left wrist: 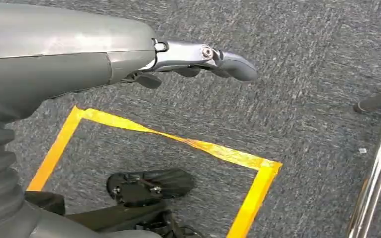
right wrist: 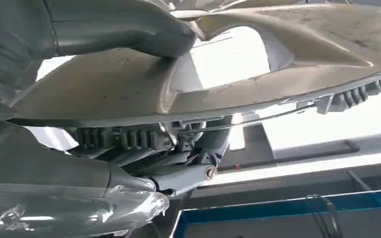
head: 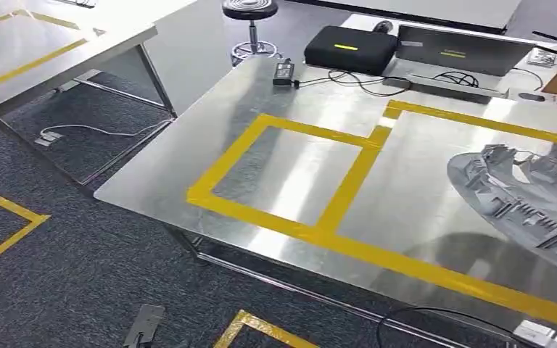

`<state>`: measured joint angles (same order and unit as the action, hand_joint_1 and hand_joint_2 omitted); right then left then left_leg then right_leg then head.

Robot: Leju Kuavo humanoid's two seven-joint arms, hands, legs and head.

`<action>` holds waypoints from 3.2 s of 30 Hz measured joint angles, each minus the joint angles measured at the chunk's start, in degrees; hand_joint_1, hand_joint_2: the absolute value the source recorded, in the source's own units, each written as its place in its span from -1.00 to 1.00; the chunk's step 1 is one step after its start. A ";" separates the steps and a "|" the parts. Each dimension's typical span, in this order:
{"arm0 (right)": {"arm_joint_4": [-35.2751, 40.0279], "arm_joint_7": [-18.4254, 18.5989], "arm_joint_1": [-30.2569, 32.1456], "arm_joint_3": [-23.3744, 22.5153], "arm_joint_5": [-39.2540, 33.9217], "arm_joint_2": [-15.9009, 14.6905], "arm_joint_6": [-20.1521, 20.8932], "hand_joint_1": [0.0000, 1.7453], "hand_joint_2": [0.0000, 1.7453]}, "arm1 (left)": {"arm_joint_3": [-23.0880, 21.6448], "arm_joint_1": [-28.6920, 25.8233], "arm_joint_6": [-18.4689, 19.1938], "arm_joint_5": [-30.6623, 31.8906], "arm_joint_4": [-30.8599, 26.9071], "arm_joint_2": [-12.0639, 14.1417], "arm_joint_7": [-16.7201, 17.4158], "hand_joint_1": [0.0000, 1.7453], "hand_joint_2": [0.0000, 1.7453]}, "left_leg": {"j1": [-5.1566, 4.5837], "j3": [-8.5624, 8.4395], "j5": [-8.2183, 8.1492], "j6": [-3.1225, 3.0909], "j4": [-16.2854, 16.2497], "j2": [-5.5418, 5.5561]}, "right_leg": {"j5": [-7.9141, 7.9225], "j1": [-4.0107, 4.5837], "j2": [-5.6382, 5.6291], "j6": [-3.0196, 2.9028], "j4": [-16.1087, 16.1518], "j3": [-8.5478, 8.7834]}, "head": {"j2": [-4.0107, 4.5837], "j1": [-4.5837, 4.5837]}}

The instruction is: Take the parts from the cabinet and place them on the table.

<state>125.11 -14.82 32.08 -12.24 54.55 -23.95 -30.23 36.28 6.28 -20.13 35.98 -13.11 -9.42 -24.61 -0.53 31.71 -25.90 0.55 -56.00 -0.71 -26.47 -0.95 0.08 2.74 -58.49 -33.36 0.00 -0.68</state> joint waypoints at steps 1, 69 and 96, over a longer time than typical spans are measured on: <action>-0.02 0.00 -0.01 0.04 0.04 -0.02 0.00 1.00 1.00 | 0.00 0.00 0.00 -0.02 0.02 0.00 -0.02 -1.00 1.00 | 0.04 0.04 0.02 0.03 0.00 0.00 | 0.03 0.00 0.01 -0.04 0.00 -0.02 | 0.00 0.00; -5.84 3.58 -6.18 -5.60 -5.27 -4.24 16.81 1.00 1.00 | 0.24 -0.17 0.48 0.66 0.00 0.22 0.20 -1.00 1.00 | -0.43 0.30 0.09 -0.11 -0.25 -0.01 | 0.38 -0.41 0.02 0.19 0.01 -0.13 | 0.00 0.00; -9.71 0.98 -7.38 -13.57 -8.15 -7.19 27.28 1.00 1.00 | -0.50 0.37 1.20 3.24 0.00 -0.11 1.57 -1.00 1.00 | -0.46 0.40 0.13 -0.21 -0.30 -0.02 | 0.46 -0.45 -0.03 0.29 0.01 -0.23 | 0.00 0.00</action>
<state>115.40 -13.84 24.71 -25.81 46.40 -31.15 -2.95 35.78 6.65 -18.93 39.21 -13.11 -9.53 -23.04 -1.00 32.11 -25.76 0.34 -56.30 -0.73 -26.01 -1.39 0.04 3.02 -58.48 -33.59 0.00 -0.68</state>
